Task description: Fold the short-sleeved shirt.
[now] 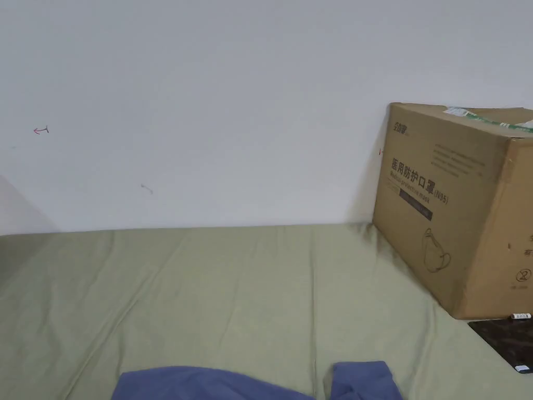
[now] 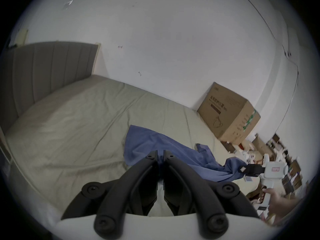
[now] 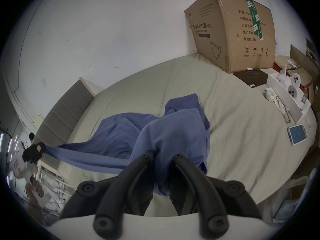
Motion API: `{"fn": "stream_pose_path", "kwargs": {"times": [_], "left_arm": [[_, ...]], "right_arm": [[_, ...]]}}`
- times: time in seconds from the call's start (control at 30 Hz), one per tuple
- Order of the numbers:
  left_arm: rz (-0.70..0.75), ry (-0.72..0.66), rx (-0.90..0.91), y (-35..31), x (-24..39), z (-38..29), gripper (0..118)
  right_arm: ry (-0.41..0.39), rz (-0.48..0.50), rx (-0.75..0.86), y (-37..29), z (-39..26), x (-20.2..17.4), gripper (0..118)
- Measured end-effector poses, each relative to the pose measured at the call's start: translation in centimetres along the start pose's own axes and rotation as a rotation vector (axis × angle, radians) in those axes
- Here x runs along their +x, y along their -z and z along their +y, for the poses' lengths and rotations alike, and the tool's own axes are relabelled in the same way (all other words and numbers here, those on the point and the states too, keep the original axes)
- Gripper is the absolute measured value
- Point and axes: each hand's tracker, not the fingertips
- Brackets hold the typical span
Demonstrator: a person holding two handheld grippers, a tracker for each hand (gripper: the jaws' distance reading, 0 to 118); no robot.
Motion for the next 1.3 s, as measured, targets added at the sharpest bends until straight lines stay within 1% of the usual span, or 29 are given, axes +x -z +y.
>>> {"fn": "stream_pose_path", "kwargs": {"times": [0.1, 0.13, 0.2, 0.27, 0.3, 0.33, 0.37, 0.4, 0.43, 0.47, 0.5, 0.57, 0.6, 0.67, 0.73, 0.8, 0.83, 0.9, 0.93, 0.97, 1.0, 1.03, 1.07, 1.1, 1.13, 1.17, 1.2, 1.27, 1.3], "left_arm": [[-0.002, 0.023, -0.178, 2.7, 0.4, 0.6, 4], [0.004, 0.014, -0.238, 4.2, 0.3, 0.4, 4], [0.027, -0.025, -0.423, 8.3, -0.6, -0.8, 4], [0.032, -0.078, -0.508, 11.5, -1.8, -2.4, 5], [0.034, -0.092, -0.522, 12.7, -2.2, -3.2, 11], [0.031, -0.095, -0.519, 13.4, -2.4, -3.8, 23], [0.044, -0.11, -0.516, 13.8, -3.6, -4.4, 58], [0.064, -0.128, -0.509, 13.9, -3.8, -4.7, 58], [0.059, -0.155, -0.497, 13.8, -3.9, -4.9, 69], [0.044, -0.192, -0.482, 13.5, -4.0, -5.0, 98], [0.02, -0.217, -0.45, 12.8, -4.3, -4.7, 106], [-0.008, -0.212, -0.419, 11.9, -4.0, -3.8, 104], [-0.013, -0.186, -0.383, 11.2, -3.5, -3.1, 104], [0.0, -0.102, -0.283, 8.6, -0.8, -0.7, 104], [-0.003, -0.017, -0.147, 6.8, 0.7, 0.9, 104], [-0.004, 0.074, 0.015, 6.1, 2.3, 2.5, 103], [-0.009, 0.106, 0.075, 5.9, 3.0, 3.1, 103], [-0.024, 0.128, 0.17, 6.5, 3.9, 4.6, 100], [-0.038, 0.119, 0.205, 6.8, 4.3, 5.1, 92], [-0.041, 0.115, 0.239, 6.9, 4.6, 5.6, 68], [-0.036, 0.123, 0.266, 7.3, 5.1, 6.2, 40], [-0.007, 0.14, 0.281, 7.7, 5.5, 6.5, 11], [0.041, 0.168, 0.291, 8.0, 6.0, 6.8, 0], [0.091, 0.192, 0.318, 8.0, 6.3, 6.7, 0], [0.09, 0.18, 0.335, 8.0, 6.1, 6.5, 0], [0.057, 0.151, 0.325, 8.3, 5.8, 6.6, 0], [0.028, 0.128, 0.308, 8.9, 5.3, 6.9, 0], [0.031, 0.127, 0.192, 11.7, 4.1, 8.7, 0], [0.066, 0.133, 0.07, 14.1, 3.0, 10.1, 0]], "right_arm": [[-0.062, -0.052, -0.137, 1.2, -0.5, 0.2, 15], [-0.061, -0.066, -0.172, 2.3, -0.9, 0.5, 15], [0.008, -0.084, -0.227, 4.5, -1.4, 1.4, 15], [0.081, -0.083, -0.26, 6.3, -1.6, 2.0, 16], [0.105, -0.089, -0.273, 7.0, -1.6, 2.2, 21], [0.114, -0.09, -0.281, 7.3, -1.6, 2.2, 36], [0.109, -0.094, -0.272, 7.3, -1.6, 2.1, 60], [0.104, -0.114, -0.264, 7.4, -1.7, 2.2, 67], [0.089, -0.121, -0.257, 7.1, -1.6, 2.0, 67], [0.074, -0.11, -0.243, 6.7, -1.5, 1.8, 83], [0.058, -0.093, -0.226, 6.0, -1.4, 1.5, 89], [0.03, -0.112, -0.185, 4.6, -0.9, 0.8, 89], [0.012, -0.124, -0.137, 3.6, -0.5, 0.3, 89], [-0.013, -0.113, -0.033, 1.3, 0.4, -0.9, 89], [-0.045, -0.098, 0.107, -0.7, 1.5, -2.3, 89], [-0.075, -0.065, 0.286, -2.5, 2.4, -4.0, 89], [-0.099, -0.038, 0.364, -2.8, 2.7, -4.8, 89], [-0.132, -0.02, 0.5, -2.9, 3.9, -6.5, 88], [-0.142, -0.014, 0.542, -2.4, 4.5, -6.9, 85], [-0.156, -0.009, 0.588, -2.2, 5.2, -7.6, 71], [-0.168, -0.016, 0.629, -2.1, 5.7, -8.3, 46], [-0.174, -0.025, 0.666, -2.1, 6.0, -8.8, 16], [-0.179, -0.05, 0.697, -1.7, 6.4, -9.2, 3], [-0.17, -0.096, 0.718, -1.7, 6.6, -9.6, 3], [-0.155, -0.087, 0.739, -1.7, 6.7, -9.6, 3], [-0.143, -0.029, 0.722, -1.6, 7.0, -9.3, 3], [-0.14, -0.025, 0.709, -1.3, 7.2, -9.1, 3], [-0.145, -0.056, 0.68, -0.6, 7.6, -9.0, 3], [-0.149, -0.044, 0.653, -0.2, 7.8, -8.6, 3]]}}
